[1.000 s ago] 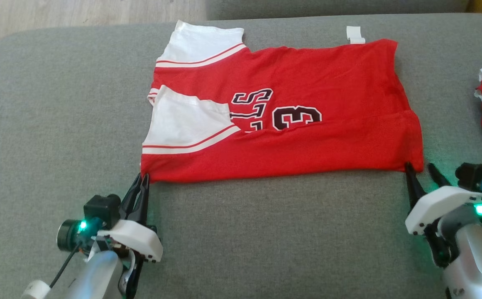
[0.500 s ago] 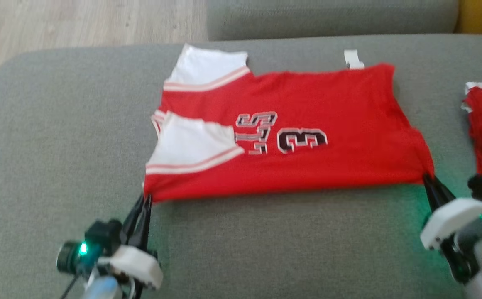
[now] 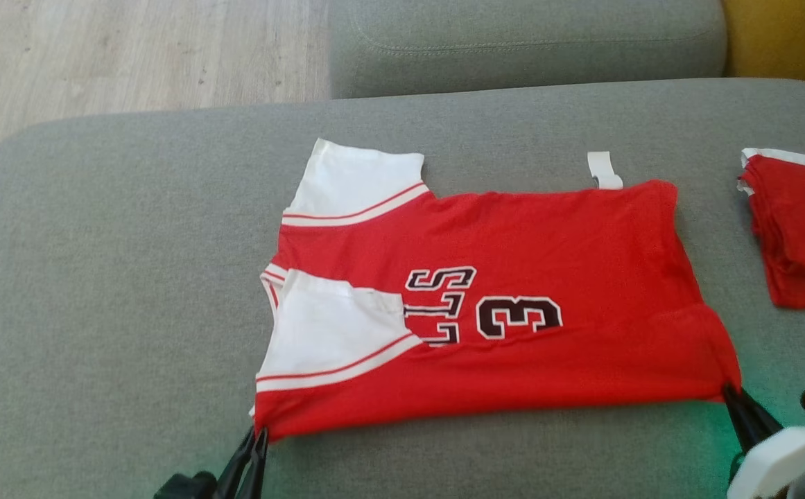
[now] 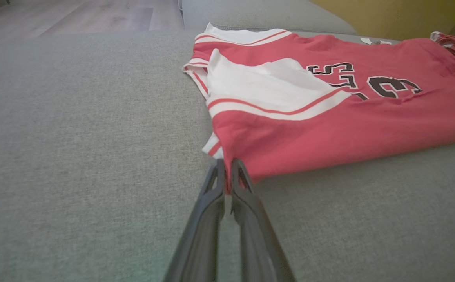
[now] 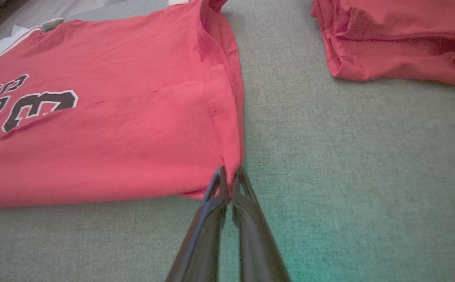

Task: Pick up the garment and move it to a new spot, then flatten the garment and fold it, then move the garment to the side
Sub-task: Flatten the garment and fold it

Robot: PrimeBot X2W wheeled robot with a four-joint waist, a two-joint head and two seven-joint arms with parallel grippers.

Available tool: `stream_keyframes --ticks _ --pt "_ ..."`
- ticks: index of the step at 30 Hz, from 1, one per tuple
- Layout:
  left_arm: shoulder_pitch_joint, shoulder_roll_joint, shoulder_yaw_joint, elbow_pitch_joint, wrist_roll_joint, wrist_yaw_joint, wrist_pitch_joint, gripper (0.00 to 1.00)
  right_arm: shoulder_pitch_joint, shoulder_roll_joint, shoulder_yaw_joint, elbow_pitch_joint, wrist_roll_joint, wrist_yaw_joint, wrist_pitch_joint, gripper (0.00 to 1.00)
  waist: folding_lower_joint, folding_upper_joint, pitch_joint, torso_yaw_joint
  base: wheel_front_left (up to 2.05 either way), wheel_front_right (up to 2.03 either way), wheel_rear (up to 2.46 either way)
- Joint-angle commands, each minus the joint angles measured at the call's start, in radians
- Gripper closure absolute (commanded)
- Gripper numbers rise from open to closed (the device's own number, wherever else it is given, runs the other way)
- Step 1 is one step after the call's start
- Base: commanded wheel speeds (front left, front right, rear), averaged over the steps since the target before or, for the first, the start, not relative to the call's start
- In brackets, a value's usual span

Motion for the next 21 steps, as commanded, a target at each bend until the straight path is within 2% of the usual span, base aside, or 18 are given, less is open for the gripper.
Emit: stream_keyframes --ticks 1,5,6,7,8,9,10,16,21 --pt "-0.009 0.023 0.032 -0.049 -0.011 0.016 0.007 1.0 0.007 -0.022 -0.006 -0.045 0.004 0.003 0.005 1.0 0.0001 0.0 -0.004 -0.003 0.0 0.0 0.0" --pt "0.014 0.036 0.031 -0.081 -0.008 0.032 0.024 1.0 0.037 -0.007 -0.027 -0.077 0.0 0.003 0.024 1.0 0.0001 0.0 -0.009 -0.008 0.0 0.0 0.0" --pt "0.013 0.037 0.031 -0.085 -0.008 0.035 0.027 1.0 0.041 -0.003 -0.029 -0.082 -0.002 0.003 0.029 0.89 0.0001 0.0 -0.009 -0.009 0.0 0.0 0.0" --pt "0.012 0.037 0.03 -0.088 -0.009 0.037 0.031 1.0 0.043 0.0 -0.033 -0.087 -0.004 0.003 0.034 0.58 0.0001 0.0 -0.009 -0.01 0.0 0.0 0.0" --pt "0.01 0.039 0.026 -0.09 -0.008 0.035 0.037 1.0 0.045 0.003 -0.04 -0.092 -0.008 0.003 0.035 0.0 0.0001 0.0 -0.008 -0.01 0.0 0.0 0.0" --pt "0.007 0.04 0.024 -0.092 -0.007 0.035 0.042 0.74 0.046 0.007 -0.047 -0.095 -0.013 0.003 0.035 0.0 0.0001 0.0 -0.008 -0.01 0.0 0.0 0.0" --pt "0.004 0.041 0.022 -0.093 -0.007 0.035 0.047 0.0 0.046 0.01 -0.053 -0.1 -0.018 0.003 0.036 0.0 0.0001 0.0 -0.007 -0.011 0.0 0.0 0.0" --pt "-0.031 0.066 0.035 -0.121 0.004 0.048 0.059 0.0 0.054 0.029 -0.084 -0.152 -0.042 0.003 0.035 0.0 0.0001 0.0 0.004 -0.023 0.0 0.0 0.0" --pt "-0.179 0.147 0.065 -0.166 0.031 0.016 0.104 0.0 0.046 0.038 -0.091 -0.208 -0.061 0.003 0.041 0.0 0.0001 0.0 0.041 -0.044 0.0 0.0 0.0"
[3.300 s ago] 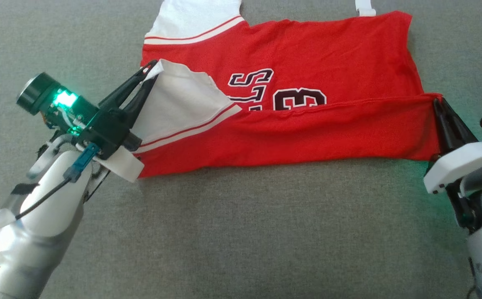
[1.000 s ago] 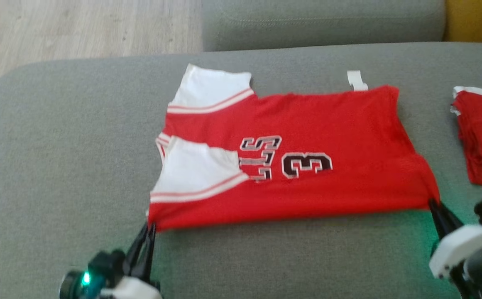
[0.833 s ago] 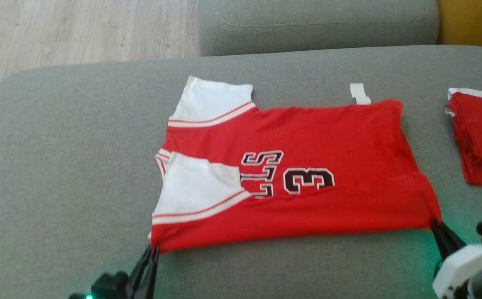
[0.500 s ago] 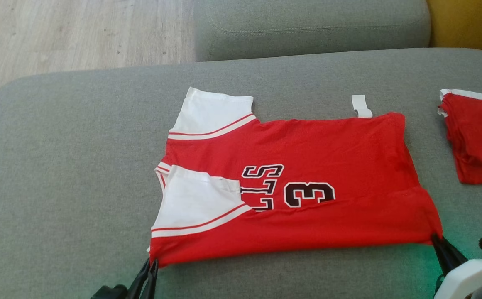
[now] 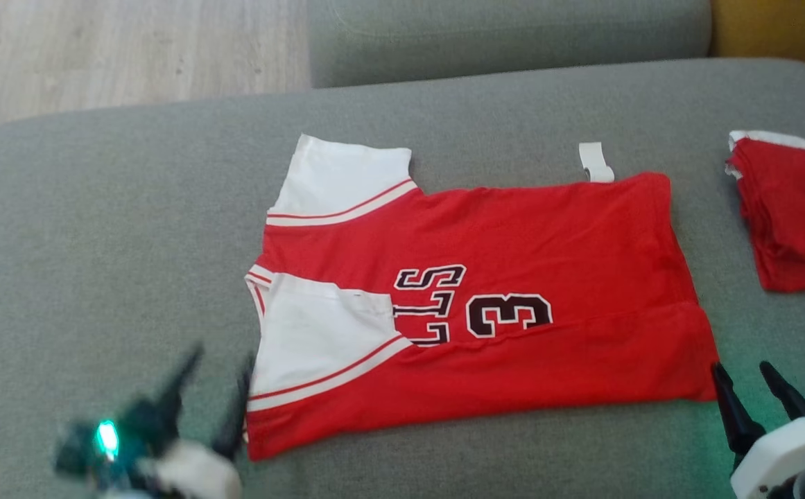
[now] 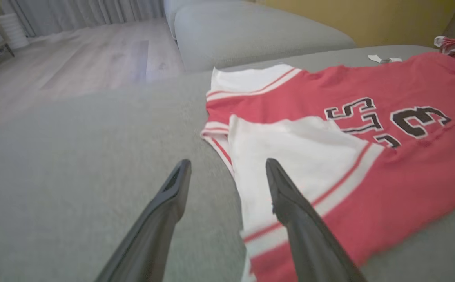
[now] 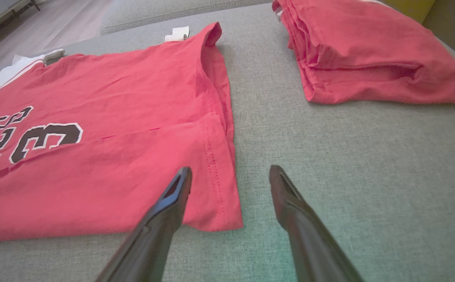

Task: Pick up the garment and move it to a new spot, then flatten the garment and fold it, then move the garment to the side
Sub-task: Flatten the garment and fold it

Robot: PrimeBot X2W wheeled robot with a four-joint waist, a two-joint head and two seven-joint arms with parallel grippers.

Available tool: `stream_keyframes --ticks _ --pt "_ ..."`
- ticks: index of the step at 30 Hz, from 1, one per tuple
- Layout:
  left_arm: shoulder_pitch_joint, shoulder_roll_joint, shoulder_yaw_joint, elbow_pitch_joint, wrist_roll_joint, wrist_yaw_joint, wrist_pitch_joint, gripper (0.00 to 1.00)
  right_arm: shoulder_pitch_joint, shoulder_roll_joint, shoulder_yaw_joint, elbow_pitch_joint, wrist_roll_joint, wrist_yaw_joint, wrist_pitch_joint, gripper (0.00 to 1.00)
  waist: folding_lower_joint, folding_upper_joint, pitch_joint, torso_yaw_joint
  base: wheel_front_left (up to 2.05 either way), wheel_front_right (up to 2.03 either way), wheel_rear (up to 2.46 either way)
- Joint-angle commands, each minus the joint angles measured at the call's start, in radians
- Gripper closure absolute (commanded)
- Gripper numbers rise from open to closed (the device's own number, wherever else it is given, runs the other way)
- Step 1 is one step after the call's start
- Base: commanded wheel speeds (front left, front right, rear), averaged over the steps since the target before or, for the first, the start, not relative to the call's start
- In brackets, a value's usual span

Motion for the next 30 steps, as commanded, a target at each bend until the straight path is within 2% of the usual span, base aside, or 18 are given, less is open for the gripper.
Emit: stream_keyframes --ticks 1,4,8,9,13,17,23,30 --pt "-0.126 0.046 0.054 -0.045 0.013 -0.017 0.013 0.0 -0.024 -0.017 0.007 -0.049 -0.014 0.004 0.005 0.0 0.0 0.0 0.025 -0.011 0.0 0.0 0.0" --pt "-0.265 0.076 0.065 -0.052 0.01 -0.066 0.063 0.0 -0.042 -0.012 0.007 -0.082 -0.029 0.004 0.015 0.0 0.0 0.0 0.069 -0.022 0.0 0.0 0.0" --pt "-0.477 0.089 0.07 -0.001 -0.03 -0.154 0.149 0.0 -0.08 -0.012 0.012 -0.122 -0.047 0.004 0.023 0.0 0.0 0.0 0.139 -0.039 0.0 0.0 0.0" --pt "-0.477 0.089 0.07 -0.001 -0.03 -0.154 0.149 0.0 -0.08 -0.012 0.012 -0.122 -0.047 0.004 0.023 0.0 0.0 0.0 0.139 -0.039 0.0 0.0 0.0" --pt "-0.691 0.096 0.031 0.111 -0.059 -0.204 0.236 0.0 -0.117 -0.004 0.023 -0.158 -0.067 0.004 0.038 0.0 0.0 0.0 0.205 -0.063 0.0 0.0 0.0" --pt "-0.858 0.103 -0.055 0.223 -0.154 -0.217 0.346 0.0 -0.152 0.0 0.036 -0.18 -0.08 0.004 0.05 0.0 0.0 0.0 0.263 -0.093 0.0 0.0 0.0" --pt "-1.027 0.168 -0.233 0.321 -0.323 -0.218 0.481 0.0 -0.204 0.01 0.068 -0.174 -0.088 0.004 0.045 0.0 0.0 0.0 0.337 -0.139 0.0 0.0 0.0" --pt "-1.13 0.229 -0.359 0.425 -0.405 -0.218 0.485 0.0 -0.256 0.017 0.093 -0.149 -0.091 0.004 0.023 0.0 0.0 0.0 0.397 -0.18 0.0 0.0 0.0"
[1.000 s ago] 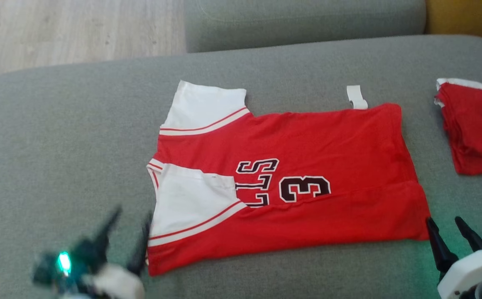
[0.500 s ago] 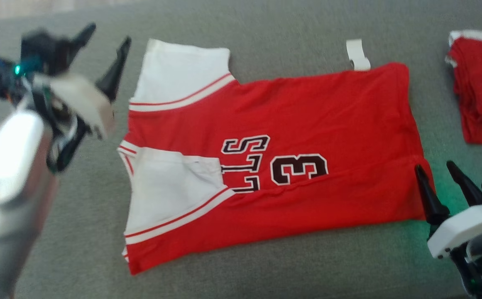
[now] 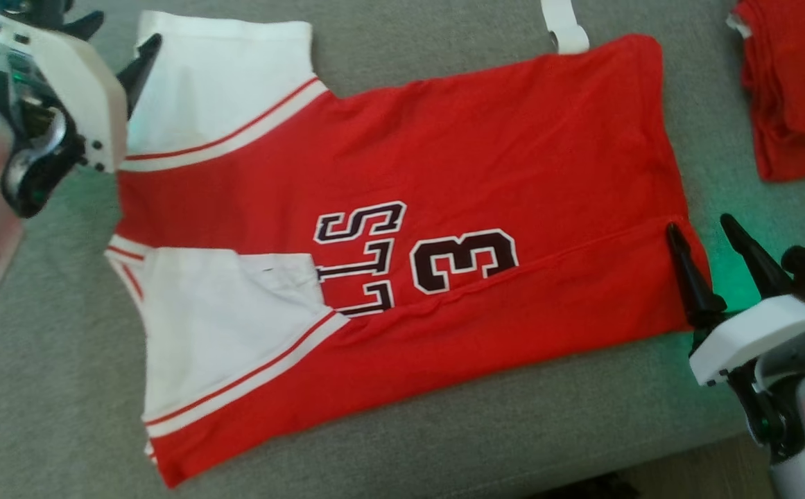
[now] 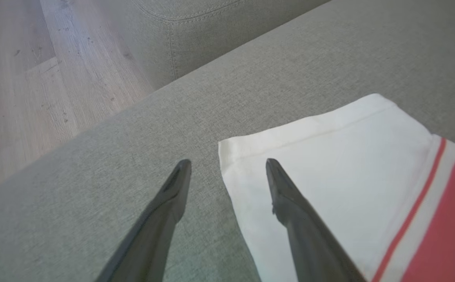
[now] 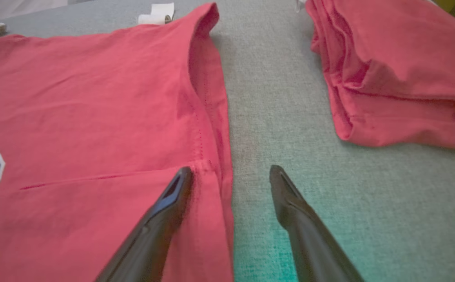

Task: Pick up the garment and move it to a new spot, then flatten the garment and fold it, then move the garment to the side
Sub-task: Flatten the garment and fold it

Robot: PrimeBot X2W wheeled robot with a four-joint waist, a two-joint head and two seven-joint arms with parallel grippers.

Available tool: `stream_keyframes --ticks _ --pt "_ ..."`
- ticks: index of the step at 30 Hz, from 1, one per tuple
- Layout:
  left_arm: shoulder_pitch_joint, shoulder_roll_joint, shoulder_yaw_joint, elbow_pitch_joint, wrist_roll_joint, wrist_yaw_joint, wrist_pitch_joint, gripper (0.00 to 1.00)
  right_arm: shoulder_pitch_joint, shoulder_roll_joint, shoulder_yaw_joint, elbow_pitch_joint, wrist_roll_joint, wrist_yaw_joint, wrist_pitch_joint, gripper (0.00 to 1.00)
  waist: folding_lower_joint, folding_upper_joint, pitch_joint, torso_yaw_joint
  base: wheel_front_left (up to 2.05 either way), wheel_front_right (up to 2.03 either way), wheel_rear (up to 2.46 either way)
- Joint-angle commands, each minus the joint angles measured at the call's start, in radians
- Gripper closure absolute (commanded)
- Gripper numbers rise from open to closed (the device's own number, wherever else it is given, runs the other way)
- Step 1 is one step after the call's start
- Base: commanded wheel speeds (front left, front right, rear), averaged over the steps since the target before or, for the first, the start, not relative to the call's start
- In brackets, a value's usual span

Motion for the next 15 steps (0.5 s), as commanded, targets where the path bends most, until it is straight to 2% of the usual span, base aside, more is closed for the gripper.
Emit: stream_keyframes --ticks 1,6,12,13,15 --pt "-0.055 0.051 0.024 -0.012 -0.007 0.002 -0.008 0.0 -0.004 -0.01 0.016 -0.022 -0.008 0.004 -0.012 0.0 -0.0002 0.0001 0.019 -0.019 0.0 0.0 0.0" --pt "-0.099 0.082 -0.041 0.022 -0.048 0.002 -0.028 0.0 -0.026 -0.005 0.028 -0.003 -0.009 0.004 -0.027 0.0 -0.0002 0.0001 0.043 -0.041 0.0 0.0 0.0" --pt "-0.15 0.092 -0.11 0.054 -0.075 0.002 -0.054 0.0 -0.04 -0.001 0.033 0.018 -0.009 0.004 -0.041 0.0 -0.0002 0.0001 0.058 -0.052 0.0 0.0 0.0" --pt "-0.157 0.093 -0.12 0.06 -0.081 0.002 -0.059 0.14 -0.043 -0.001 0.034 0.021 -0.009 0.004 -0.042 0.0 -0.0002 0.0001 0.059 -0.054 0.0 0.0 0.0" --pt "-0.171 0.093 -0.14 0.071 -0.088 0.002 -0.069 0.57 -0.048 -0.001 0.036 0.025 -0.01 0.004 -0.042 0.0 -0.0002 0.0001 0.061 -0.056 0.0 0.0 0.0"
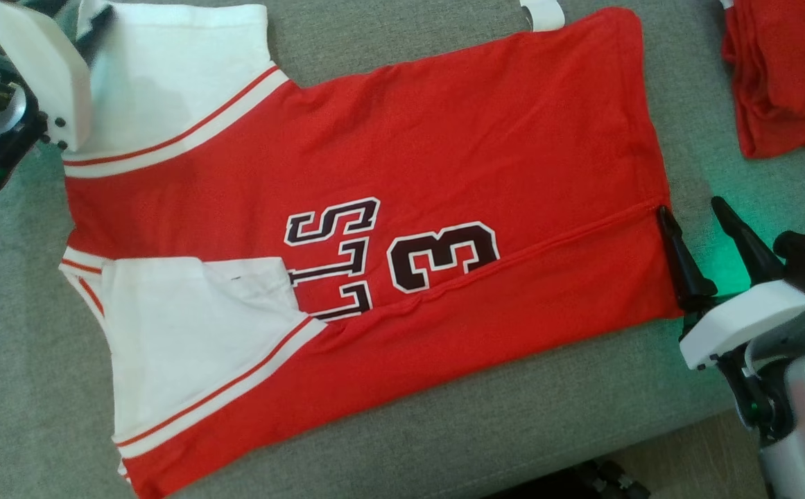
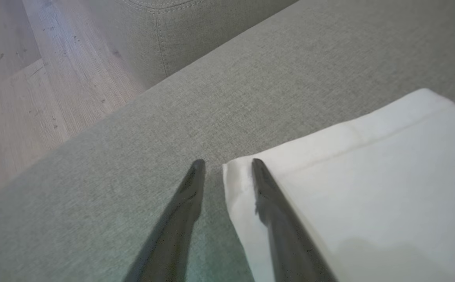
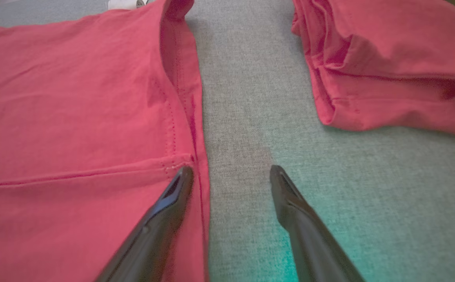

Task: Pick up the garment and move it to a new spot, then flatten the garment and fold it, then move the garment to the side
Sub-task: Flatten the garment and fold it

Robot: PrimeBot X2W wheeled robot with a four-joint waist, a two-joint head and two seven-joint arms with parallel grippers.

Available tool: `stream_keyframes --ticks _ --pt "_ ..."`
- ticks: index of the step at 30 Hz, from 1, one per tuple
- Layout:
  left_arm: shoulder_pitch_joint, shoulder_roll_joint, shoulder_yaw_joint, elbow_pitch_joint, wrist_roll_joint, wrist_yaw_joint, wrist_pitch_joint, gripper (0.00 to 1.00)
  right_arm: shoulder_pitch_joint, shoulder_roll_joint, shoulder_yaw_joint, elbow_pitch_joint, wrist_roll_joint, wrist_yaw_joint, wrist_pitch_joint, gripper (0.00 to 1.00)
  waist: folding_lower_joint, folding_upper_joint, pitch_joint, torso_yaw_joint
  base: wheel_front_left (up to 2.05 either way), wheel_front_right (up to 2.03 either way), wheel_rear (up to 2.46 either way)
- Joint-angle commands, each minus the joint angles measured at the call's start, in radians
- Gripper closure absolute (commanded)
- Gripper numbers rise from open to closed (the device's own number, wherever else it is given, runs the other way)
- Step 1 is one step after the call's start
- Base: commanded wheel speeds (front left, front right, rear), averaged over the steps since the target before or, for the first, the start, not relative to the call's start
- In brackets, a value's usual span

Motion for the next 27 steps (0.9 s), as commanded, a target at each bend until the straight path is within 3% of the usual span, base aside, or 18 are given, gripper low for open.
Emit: stream_keyframes --ticks 1,2,9,13,18,27 --pt "-0.06 0.047 0.017 -0.004 -0.009 0.002 -0.015 0.82 -0.001 -0.013 0.014 -0.014 -0.01 0.003 -0.007 0.0 0.0 0.0 0.001 -0.002 0.0 0.0 0.0" --pt "-0.065 0.047 0.006 -0.001 -0.013 0.002 -0.017 1.0 -0.003 -0.012 0.013 -0.013 -0.011 0.003 -0.007 0.0 0.0 0.0 0.002 -0.002 0.0 0.0 0.0" --pt "-0.095 0.05 -0.055 0.006 -0.045 0.002 -0.044 1.0 -0.017 -0.006 0.006 -0.019 -0.019 0.003 -0.006 0.0 0.0 0.0 -0.002 0.004 0.0 0.0 0.0" --pt "-0.113 0.047 -0.096 0.003 -0.064 0.002 -0.081 1.0 -0.061 -0.006 0.018 -0.034 0.035 0.003 0.022 0.0 0.0 0.0 -0.019 0.012 0.0 0.0 0.0" --pt "-0.136 0.045 -0.146 -0.014 -0.091 0.002 -0.117 1.0 -0.2 -0.018 0.033 -0.009 0.197 0.003 0.16 0.0 0.0 0.0 -0.039 0.026 0.0 0.0 0.0" --pt "-0.184 0.025 -0.21 -0.042 -0.129 0.002 -0.161 1.0 -0.474 -0.028 0.025 0.205 0.4 0.003 0.385 0.0 0.0 0.0 -0.04 0.08 0.0 0.0 0.0"
